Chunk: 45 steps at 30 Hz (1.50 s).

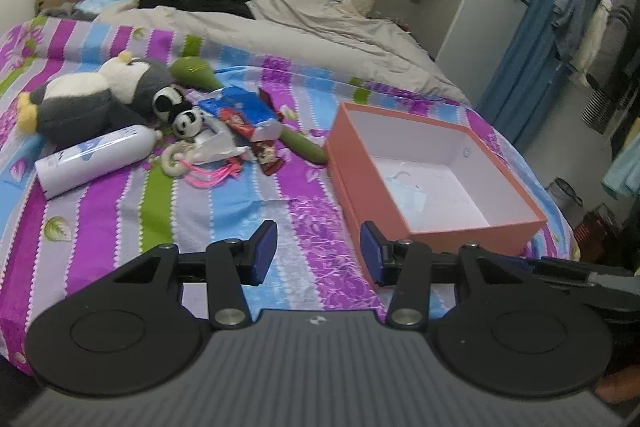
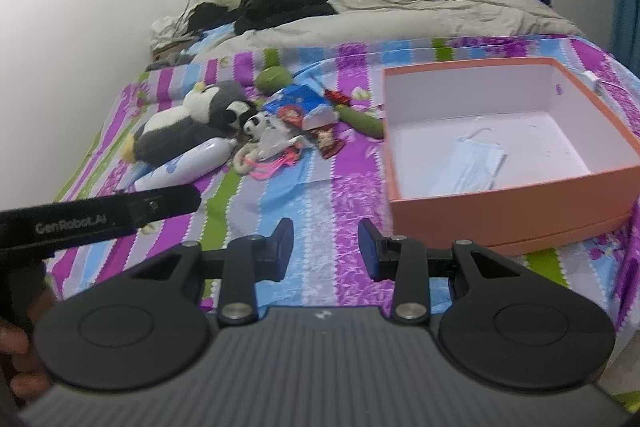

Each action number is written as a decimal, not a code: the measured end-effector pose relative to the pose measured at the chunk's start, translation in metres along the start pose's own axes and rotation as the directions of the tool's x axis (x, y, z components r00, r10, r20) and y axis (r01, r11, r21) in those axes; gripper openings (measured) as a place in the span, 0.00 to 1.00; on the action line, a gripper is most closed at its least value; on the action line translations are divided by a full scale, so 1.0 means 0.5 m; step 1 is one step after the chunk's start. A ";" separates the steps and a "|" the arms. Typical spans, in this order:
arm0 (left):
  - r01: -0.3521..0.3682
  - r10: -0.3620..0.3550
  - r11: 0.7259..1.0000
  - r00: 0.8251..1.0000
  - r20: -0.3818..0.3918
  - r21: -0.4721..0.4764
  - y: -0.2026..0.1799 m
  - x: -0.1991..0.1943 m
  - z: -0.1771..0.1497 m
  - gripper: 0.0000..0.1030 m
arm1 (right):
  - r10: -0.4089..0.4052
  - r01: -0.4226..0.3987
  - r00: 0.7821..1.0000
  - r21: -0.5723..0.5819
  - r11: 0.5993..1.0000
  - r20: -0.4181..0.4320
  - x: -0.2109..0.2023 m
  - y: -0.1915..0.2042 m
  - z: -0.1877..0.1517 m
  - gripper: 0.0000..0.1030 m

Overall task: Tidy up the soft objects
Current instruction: 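Withdraw both grippers from the box back toward the item pile, then grasp the red candy wrapper with the right gripper while the left gripper grasps the white fluffy hair tie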

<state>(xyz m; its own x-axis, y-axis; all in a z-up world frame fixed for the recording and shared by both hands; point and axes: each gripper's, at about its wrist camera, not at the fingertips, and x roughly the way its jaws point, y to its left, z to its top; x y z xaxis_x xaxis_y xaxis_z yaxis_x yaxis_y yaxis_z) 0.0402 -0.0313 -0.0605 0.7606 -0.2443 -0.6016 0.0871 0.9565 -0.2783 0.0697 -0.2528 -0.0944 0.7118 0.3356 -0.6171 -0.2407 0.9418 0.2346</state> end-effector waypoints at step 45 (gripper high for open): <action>-0.137 0.123 0.987 0.981 -0.147 -0.086 0.272 0.424 0.133 0.47 | -0.005 0.004 0.978 -0.007 1.000 -0.209 0.467 0.036 0.167 0.38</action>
<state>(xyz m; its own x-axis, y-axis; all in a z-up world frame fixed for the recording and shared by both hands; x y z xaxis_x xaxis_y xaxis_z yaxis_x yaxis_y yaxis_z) 0.2560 0.0578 -0.1763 0.6624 -0.1455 -0.7349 -0.0734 0.9636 -0.2570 0.2867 -0.1592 -0.1719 0.5598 0.3269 -0.7615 -0.2421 0.9433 0.2269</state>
